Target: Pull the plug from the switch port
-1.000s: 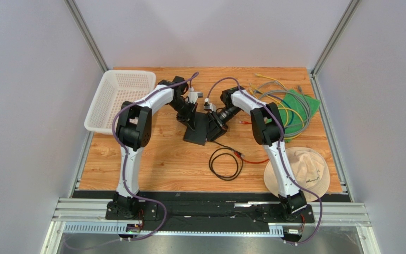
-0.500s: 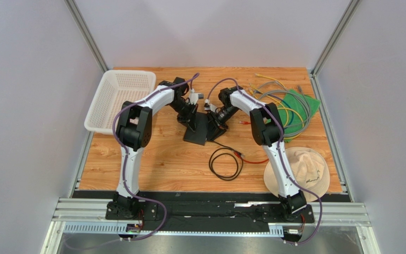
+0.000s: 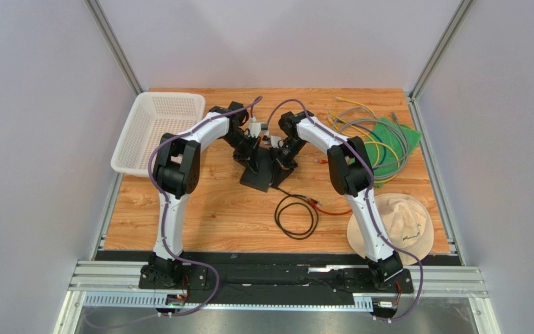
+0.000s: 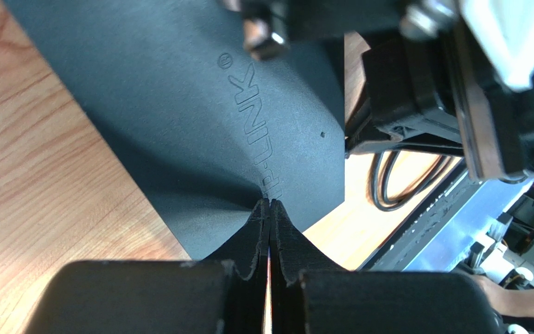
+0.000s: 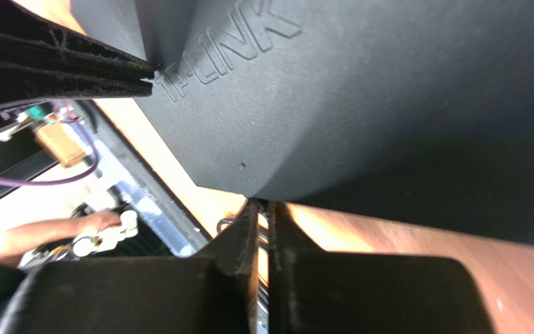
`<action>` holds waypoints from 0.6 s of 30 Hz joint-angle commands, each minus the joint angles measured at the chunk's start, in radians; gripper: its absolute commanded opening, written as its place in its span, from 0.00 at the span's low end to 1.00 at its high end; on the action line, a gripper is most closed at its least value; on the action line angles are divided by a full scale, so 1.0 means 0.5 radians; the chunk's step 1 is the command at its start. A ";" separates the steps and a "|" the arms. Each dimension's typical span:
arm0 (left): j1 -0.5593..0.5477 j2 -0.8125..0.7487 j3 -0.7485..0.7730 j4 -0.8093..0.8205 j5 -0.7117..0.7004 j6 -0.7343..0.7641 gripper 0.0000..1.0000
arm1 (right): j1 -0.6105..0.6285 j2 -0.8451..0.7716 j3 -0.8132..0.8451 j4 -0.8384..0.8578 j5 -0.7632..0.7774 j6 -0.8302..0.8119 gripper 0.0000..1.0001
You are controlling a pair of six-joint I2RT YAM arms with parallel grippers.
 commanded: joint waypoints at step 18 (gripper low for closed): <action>0.039 -0.087 0.215 0.020 0.082 -0.063 0.00 | -0.116 -0.329 -0.454 0.209 0.362 -0.293 0.25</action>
